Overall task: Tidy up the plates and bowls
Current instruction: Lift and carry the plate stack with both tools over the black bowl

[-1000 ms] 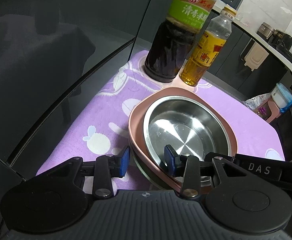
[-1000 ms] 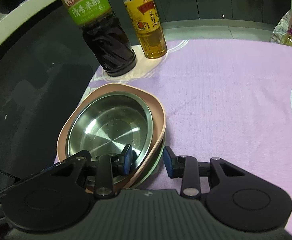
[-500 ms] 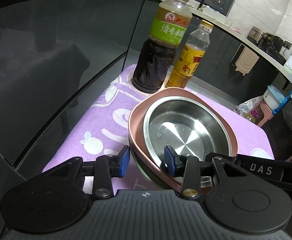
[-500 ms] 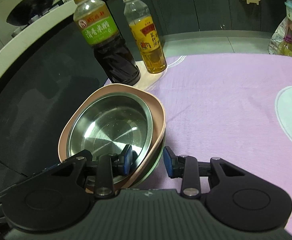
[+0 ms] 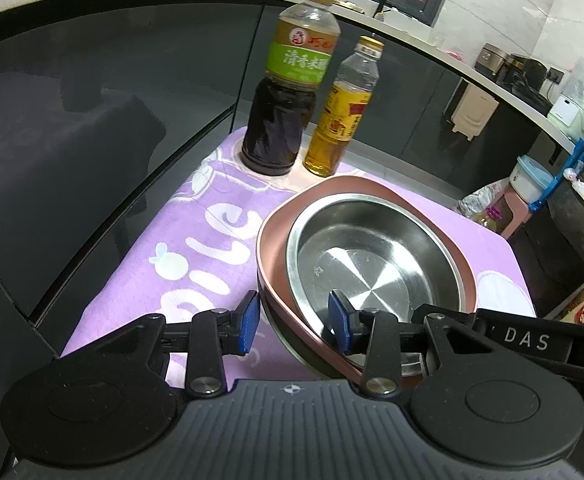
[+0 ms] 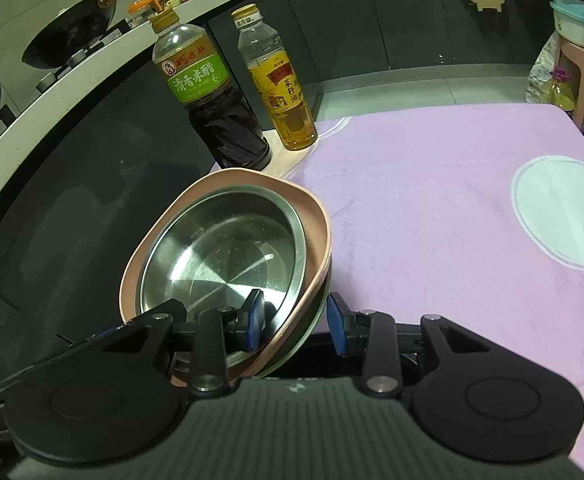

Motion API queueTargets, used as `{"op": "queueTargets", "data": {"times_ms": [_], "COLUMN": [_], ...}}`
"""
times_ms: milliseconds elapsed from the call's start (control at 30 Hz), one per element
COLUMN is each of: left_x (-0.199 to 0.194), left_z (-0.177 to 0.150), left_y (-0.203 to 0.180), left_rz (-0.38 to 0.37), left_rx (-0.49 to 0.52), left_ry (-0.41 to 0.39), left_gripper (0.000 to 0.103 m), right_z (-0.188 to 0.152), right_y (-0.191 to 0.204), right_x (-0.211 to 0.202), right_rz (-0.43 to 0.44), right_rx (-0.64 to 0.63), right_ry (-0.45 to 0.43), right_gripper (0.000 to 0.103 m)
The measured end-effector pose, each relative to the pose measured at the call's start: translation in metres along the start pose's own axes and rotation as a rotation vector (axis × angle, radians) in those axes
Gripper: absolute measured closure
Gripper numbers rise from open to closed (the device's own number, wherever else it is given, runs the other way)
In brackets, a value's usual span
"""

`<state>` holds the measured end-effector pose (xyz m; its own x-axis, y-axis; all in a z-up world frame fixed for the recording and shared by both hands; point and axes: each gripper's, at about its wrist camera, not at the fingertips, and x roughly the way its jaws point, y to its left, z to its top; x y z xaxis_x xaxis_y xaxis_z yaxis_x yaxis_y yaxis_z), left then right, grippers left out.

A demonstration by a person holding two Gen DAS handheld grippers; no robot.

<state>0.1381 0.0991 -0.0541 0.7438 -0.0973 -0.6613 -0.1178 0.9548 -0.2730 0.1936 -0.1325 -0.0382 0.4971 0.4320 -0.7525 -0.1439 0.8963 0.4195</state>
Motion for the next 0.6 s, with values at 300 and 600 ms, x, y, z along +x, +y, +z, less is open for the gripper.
{"op": "queueTargets", "data": {"times_ms": [300, 600], "left_x": [-0.019, -0.034], "left_z": [-0.017, -0.037], "left_y": [-0.013, -0.022], "left_rz": [-0.016, -0.037], "left_rx": [0.030, 0.064], "left_ry": [0.009, 0.033], "left_gripper": [0.068, 0.068], "right_z": [-0.017, -0.036], "right_y": [-0.011, -0.020], "right_x": [-0.023, -0.045], "right_rz": [0.003, -0.007], "right_rx": [0.024, 0.039], "right_ry": [-0.020, -0.030], "right_gripper": [0.066, 0.066]}}
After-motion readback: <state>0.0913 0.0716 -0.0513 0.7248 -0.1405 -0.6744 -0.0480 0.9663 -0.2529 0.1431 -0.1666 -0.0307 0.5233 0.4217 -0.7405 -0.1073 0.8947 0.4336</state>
